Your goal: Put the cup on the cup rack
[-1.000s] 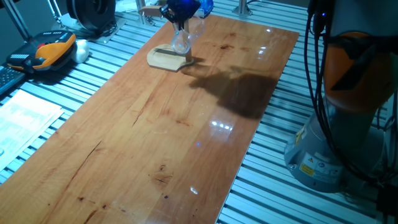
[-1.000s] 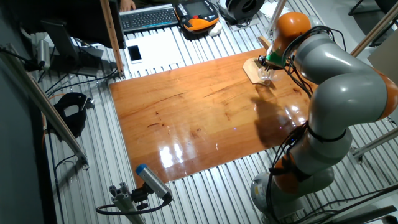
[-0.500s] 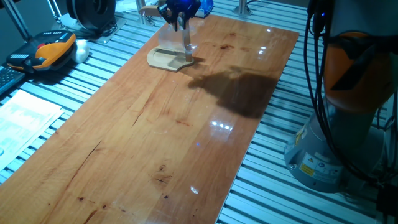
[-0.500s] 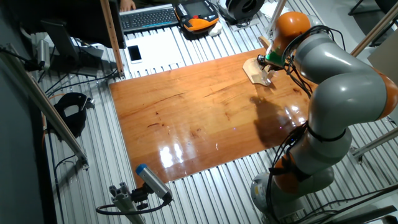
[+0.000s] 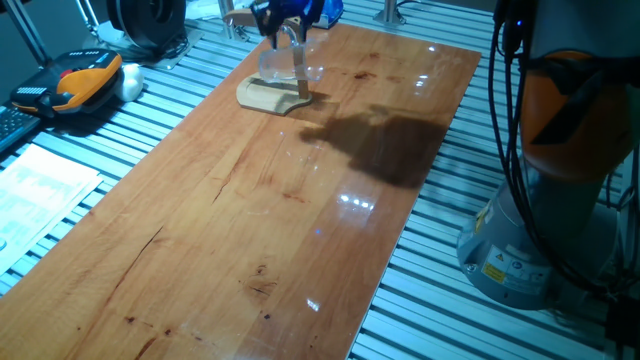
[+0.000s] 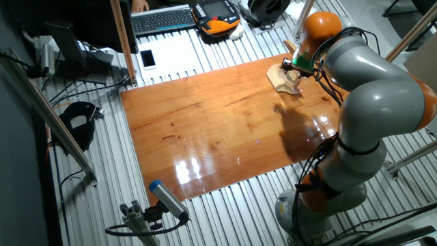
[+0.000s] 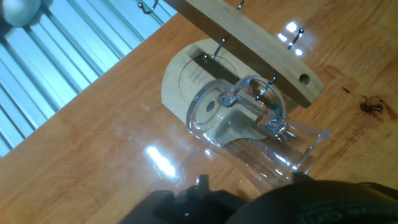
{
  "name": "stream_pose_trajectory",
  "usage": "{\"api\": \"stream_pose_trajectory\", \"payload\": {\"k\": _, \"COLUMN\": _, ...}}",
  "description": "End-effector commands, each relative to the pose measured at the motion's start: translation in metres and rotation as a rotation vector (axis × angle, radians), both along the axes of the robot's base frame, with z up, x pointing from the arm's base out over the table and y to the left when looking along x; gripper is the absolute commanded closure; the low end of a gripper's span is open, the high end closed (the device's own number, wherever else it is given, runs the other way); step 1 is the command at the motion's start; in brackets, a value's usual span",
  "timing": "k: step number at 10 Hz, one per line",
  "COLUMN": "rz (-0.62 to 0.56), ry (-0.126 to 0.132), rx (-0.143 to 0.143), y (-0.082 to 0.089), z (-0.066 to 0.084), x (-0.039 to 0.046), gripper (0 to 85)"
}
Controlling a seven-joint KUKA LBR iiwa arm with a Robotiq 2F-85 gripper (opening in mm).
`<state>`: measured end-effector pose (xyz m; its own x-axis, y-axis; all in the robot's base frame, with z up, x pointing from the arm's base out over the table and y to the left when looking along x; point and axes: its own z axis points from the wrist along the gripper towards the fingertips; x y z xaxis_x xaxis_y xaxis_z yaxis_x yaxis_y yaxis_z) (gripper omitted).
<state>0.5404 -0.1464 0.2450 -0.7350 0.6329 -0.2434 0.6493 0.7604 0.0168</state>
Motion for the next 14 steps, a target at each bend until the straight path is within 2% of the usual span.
{"api": "stream_pose_trajectory", "payload": {"k": 1, "rz": 0.0, "ry": 0.009, "rx": 0.002, "y": 0.002, "z": 0.003, "x": 0.0017, "gripper": 0.0}}
{"api": "stream_pose_trajectory", "payload": {"k": 3, "rz": -0.002, "ry": 0.043, "rx": 0.008, "y": 0.011, "z": 0.009, "x": 0.0082, "gripper": 0.0}}
{"api": "stream_pose_trajectory", "payload": {"k": 6, "rz": 0.037, "ry": 0.103, "rx": 0.056, "y": 0.025, "z": 0.006, "x": 0.015, "gripper": 51.0}}
{"api": "stream_pose_trajectory", "payload": {"k": 8, "rz": 0.069, "ry": 0.13, "rx": 0.061, "y": 0.031, "z": 0.005, "x": 0.0179, "gripper": 85.0}}
{"api": "stream_pose_trajectory", "payload": {"k": 11, "rz": 0.104, "ry": 0.153, "rx": 0.065, "y": 0.039, "z": 0.002, "x": 0.0185, "gripper": 85.0}}
{"api": "stream_pose_trajectory", "payload": {"k": 14, "rz": 0.16, "ry": 0.178, "rx": 0.093, "y": 0.048, "z": -0.005, "x": 0.0222, "gripper": 85.0}}
